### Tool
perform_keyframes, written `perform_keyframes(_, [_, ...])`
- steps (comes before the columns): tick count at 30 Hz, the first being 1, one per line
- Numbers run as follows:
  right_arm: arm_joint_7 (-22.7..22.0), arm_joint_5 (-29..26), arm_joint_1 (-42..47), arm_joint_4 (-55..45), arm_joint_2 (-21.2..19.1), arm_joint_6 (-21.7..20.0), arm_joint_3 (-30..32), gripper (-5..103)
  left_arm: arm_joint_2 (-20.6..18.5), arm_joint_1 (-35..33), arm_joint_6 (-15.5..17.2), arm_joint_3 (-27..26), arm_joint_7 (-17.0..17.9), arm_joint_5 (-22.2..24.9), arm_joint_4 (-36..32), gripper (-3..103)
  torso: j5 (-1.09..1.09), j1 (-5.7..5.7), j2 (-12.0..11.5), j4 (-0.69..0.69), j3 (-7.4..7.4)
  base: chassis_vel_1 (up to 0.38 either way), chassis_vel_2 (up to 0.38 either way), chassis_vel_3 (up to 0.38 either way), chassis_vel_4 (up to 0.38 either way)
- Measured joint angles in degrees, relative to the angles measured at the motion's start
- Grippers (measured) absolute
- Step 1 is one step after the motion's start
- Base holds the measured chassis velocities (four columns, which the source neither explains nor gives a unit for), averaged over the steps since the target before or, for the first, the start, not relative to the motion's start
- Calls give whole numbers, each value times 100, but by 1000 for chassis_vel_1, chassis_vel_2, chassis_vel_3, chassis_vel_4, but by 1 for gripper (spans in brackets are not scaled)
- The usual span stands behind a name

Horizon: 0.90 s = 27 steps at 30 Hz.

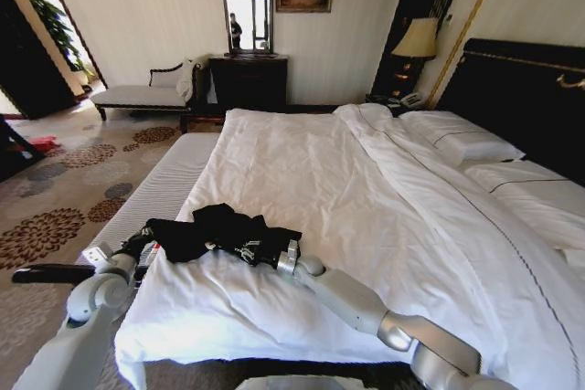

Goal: Fold the clothes on the bed.

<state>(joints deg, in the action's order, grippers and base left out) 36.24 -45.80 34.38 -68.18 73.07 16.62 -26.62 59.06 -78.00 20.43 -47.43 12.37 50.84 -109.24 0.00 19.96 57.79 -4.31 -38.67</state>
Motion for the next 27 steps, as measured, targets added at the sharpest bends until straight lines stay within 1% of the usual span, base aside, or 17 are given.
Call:
perform_keyframes(1, [-27, -39, 6, -105, -58, 2, 0, 12, 0, 1, 0, 0, -2, -2, -10, 0, 0, 0, 0, 1, 0, 0, 0, 0, 0])
perform_keyframes(3, [-43, -67, 9, -176, -103, 2, 1, 12, 1, 4, 0, -1, -2, -3, -12, 0, 0, 0, 0, 1, 0, 0, 0, 0, 0])
perform_keyframes(7, [-78, -247, 31, -779, -546, 7, 36, 33, 1, 93, 0, -49, -6, 10, -17, 0, 0, 0, 0, 0, 0, 0, 0, 0, 0])
perform_keyframes(8, [-78, -247, 31, -779, -546, 7, 36, 33, 1, 93, 0, -49, -6, 10, -17, 0, 0, 0, 0, 0, 0, 0, 0, 0, 0])
perform_keyframes(9, [-78, -291, 33, -905, -662, 10, 57, 33, 1, 133, -5, -75, -6, 25, -10, 0, 0, 0, 0, -2, 0, 0, 0, 0, 0])
perform_keyframes(12, [-88, -452, 30, -1191, -901, 8, 152, 49, -55, 316, -20, -183, 16, 154, 69, 0, 0, 0, 0, -2, 0, 0, 0, 0, 0])
perform_keyframes(13, [-117, -483, 19, -1218, -918, -2, 180, 55, -92, 377, -22, -207, 34, 194, 101, 0, 0, 0, 0, -2, 0, 0, 0, 0, 0])
perform_keyframes(15, [-149, -496, 1, -1221, -919, -13, 207, 55, -135, 442, -24, -226, 54, 245, 137, 0, 1, 0, 0, -1, 0, 0, 0, 0, 0])
perform_keyframes(16, [-216, -452, -74, -1151, -864, -38, 278, 66, -241, 608, -24, -250, 101, 360, 231, 0, 0, 0, 0, 0, 0, 0, 0, 0, 0])
perform_keyframes(18, [-236, -386, -122, -1076, -811, -50, 299, 66, -304, 705, -21, -251, 115, 424, 275, 0, 0, 0, 0, 1, 0, 0, 0, 0, 0])
perform_keyframes(21, [-337, -290, -258, -902, -696, -74, 242, 83, -485, 976, 16, -182, 170, 573, 348, 0, 0, 0, 0, 1, 0, 0, 0, 0, 0])
perform_keyframes(22, [-337, -290, -258, -902, -696, -74, 242, 83, -485, 976, 16, -182, 170, 573, 348, 0, 0, 0, 0, 1, 0, 0, 0, 0, 0])
perform_keyframes(24, [-384, -237, -385, -776, -655, -82, 105, 93, -642, 1172, 66, -64, 202, 646, 340, 0, 0, 0, 0, 1, -1, 0, 0, 0, 0])
perform_keyframes(25, [-385, -202, -426, -742, -658, -82, 65, 93, -704, 1236, 97, -29, 211, 683, 309, 0, 0, 0, 0, 1, -1, 0, 0, 0, 0])
perform_keyframes(26, [-379, -116, -503, -683, -687, -81, -14, 97, -821, 1350, 156, 27, 211, 754, 243, 0, 0, 0, 0, 1, -1, 0, 0, 0, 0])
perform_keyframes(27, [-379, -116, -503, -683, -687, -81, -14, 97, -821, 1350, 156, 27, 211, 754, 243, 0, 0, 0, 0, 1, -1, 0, 0, 0, 0])
